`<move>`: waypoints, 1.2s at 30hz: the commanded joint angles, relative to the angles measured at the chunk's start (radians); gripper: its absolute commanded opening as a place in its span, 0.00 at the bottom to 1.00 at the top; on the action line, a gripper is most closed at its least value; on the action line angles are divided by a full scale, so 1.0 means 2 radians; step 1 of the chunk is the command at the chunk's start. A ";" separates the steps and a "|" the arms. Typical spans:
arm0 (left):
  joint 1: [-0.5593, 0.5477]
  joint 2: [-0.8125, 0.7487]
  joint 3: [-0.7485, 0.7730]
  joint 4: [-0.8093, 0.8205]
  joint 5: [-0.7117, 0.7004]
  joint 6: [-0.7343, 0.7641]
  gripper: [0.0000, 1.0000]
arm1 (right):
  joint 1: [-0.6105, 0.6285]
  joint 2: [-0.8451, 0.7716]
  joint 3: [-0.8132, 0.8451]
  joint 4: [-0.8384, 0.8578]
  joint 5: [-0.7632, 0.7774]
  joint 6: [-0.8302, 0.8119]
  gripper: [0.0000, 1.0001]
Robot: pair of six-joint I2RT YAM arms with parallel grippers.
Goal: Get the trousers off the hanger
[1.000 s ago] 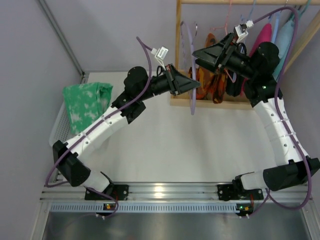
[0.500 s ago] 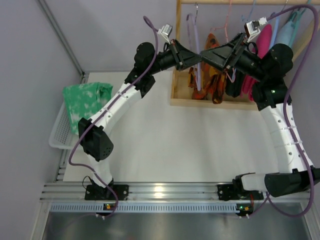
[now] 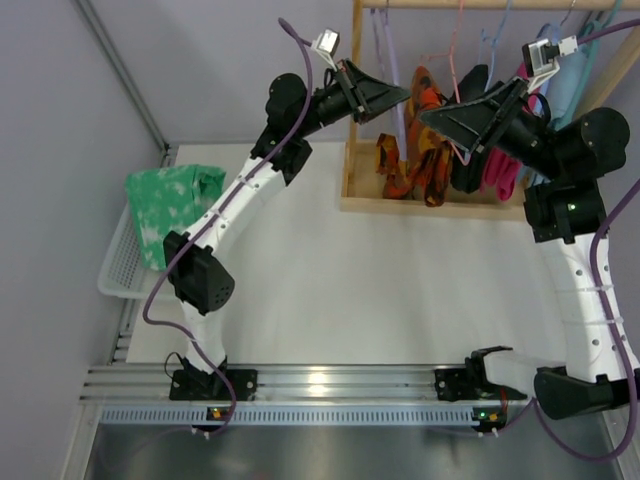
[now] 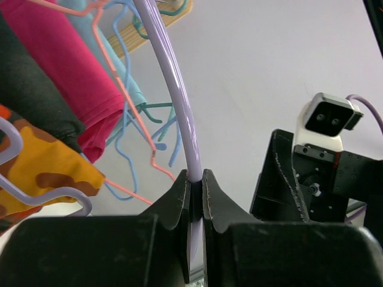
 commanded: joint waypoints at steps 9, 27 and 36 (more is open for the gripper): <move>0.024 0.032 0.021 0.030 -0.010 -0.003 0.00 | -0.029 -0.003 0.005 -0.002 -0.016 -0.021 0.99; 0.033 -0.097 -0.141 0.026 -0.015 0.109 0.85 | -0.120 -0.009 -0.023 -0.009 -0.066 -0.030 0.99; 0.065 -0.243 -0.284 -0.074 -0.058 0.283 0.99 | -0.125 -0.031 -0.039 -0.071 -0.084 -0.100 0.99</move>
